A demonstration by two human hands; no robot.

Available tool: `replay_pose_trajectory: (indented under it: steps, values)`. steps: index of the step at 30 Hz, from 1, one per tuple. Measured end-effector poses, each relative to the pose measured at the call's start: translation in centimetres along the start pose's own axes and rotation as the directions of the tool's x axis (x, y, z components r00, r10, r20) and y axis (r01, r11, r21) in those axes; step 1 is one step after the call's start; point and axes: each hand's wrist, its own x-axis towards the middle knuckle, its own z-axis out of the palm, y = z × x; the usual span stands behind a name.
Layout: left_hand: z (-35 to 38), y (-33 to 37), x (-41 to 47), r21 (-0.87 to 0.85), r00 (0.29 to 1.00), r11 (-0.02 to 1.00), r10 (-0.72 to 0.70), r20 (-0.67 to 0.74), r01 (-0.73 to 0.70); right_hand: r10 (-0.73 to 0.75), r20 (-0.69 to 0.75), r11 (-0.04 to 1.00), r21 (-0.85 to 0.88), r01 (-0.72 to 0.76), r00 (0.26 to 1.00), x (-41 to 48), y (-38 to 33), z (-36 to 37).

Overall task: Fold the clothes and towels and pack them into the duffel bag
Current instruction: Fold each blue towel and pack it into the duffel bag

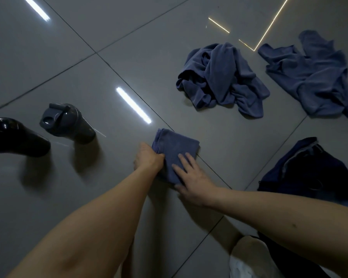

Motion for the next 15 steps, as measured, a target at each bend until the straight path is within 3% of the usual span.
replay_pose_trajectory:
  steps: [2,3,5,6,7,8,10,15]
  values:
    - [-0.1,0.1,-0.1,-0.014,1.000,1.000,0.004,0.014,-0.004,0.232,-0.228,0.930,0.337,-0.147,0.946,0.3,-0.5,-0.8]
    - [-0.2,0.2,-0.1,-0.014,0.999,1.000,0.016,0.034,-0.015,0.433,-0.238,0.816,0.513,-0.267,0.869,0.9,-0.4,-1.0]
    - [-0.2,0.2,-0.1,-0.016,0.996,0.999,0.051,0.074,-0.050,0.731,0.008,0.419,0.784,-0.459,0.683,2.1,-0.4,-1.5]
    - [-0.2,0.2,-0.1,-0.030,0.994,0.997,0.073,0.077,-0.070,0.762,0.161,0.213,0.852,-0.478,0.627,2.6,-0.4,-1.5]
    - [-0.1,0.2,-0.2,-0.051,0.993,0.995,0.094,0.071,-0.090,0.741,0.271,0.045,0.893,-0.448,0.614,3.0,-0.3,-1.6]
    - [0.0,0.2,-0.4,-0.071,0.992,0.992,0.110,0.064,-0.105,0.702,0.334,-0.061,0.908,-0.414,0.629,3.4,-0.1,-1.6]
    - [-0.1,0.4,-0.9,-0.082,0.990,0.988,0.135,0.052,-0.130,0.633,0.372,-0.107,0.911,-0.399,0.679,3.5,-0.2,-1.9]
    - [-0.6,2.2,-3.1,-0.091,0.966,0.965,0.251,0.064,-0.245,0.670,0.247,0.046,0.928,-0.371,0.701,2.1,-0.8,-4.6]
